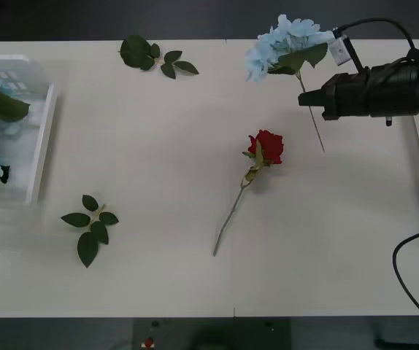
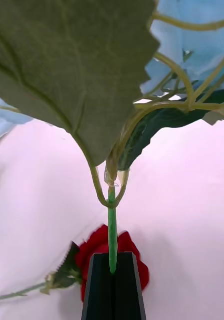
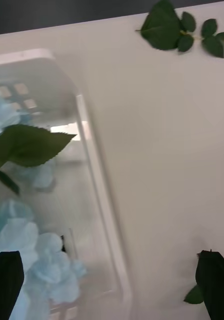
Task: Put the red flowers into the right box and the blue flowers into the left box
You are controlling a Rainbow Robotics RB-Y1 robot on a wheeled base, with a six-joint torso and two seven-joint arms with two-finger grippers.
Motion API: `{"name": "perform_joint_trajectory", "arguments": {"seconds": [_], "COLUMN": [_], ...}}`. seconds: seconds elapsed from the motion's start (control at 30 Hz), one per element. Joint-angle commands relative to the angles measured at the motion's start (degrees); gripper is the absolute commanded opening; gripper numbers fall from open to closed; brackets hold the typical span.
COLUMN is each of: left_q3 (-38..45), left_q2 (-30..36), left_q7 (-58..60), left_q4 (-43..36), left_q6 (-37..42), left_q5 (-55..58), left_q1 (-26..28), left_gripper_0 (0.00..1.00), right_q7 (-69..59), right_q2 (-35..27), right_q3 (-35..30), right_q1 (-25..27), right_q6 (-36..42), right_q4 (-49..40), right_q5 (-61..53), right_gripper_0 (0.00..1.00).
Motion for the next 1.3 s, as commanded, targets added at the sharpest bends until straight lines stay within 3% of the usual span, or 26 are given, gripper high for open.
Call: {"name": "perform_joint_trajectory", "arguments": {"seconds": [0.03,0.17,0.33,0.5,0.8,1.3], "left_q3": [-5.8,-12.8,-20.5,-21.1,-21.2,-21.9], "left_q2": [0.8,-1.4,-6.6,-12.9,-22.3,-37.5], "left_q7": [-1.8,-2.5,-3.2,-14.5,-39.9,-49.1], "left_q4": [-1.3,-1.3,-0.1,5.4,18.6,18.9], "left_q6": [0.3,-6.3,-13.9,-14.0,-10.2,-11.0], "left_q5": [6.8,7.4,6.7,10.7,38.7,43.1], "left_q1": [-5.7,-8.4,-9.1,-8.0,-6.8,-10.9], "left_gripper_0": [1.00,1.00,1.00,1.00,1.00,1.00], "right_q7": [4.2,4.5,4.5,4.5,4.5,4.5], "right_q2": [1.6,3.8,5.3,5.7,6.9,11.8], "right_q3": [-1.6,-0.1,6.8,11.0,17.0,17.0], "right_q1": [-1.7,-1.7,-1.7,-1.7,-1.7,-1.7], "right_q6": [1.3,0.1,-5.8,-11.6,-16.6,-20.1], "right_q4": [-0.5,-0.5,-3.5,-7.9,-13.2,-13.6], "right_q5": [-5.5,-13.4,-24.9,-28.3,-35.3,-37.3], "right_gripper_0": [0.00,0.00,0.00,0.00,0.00,0.00]}}
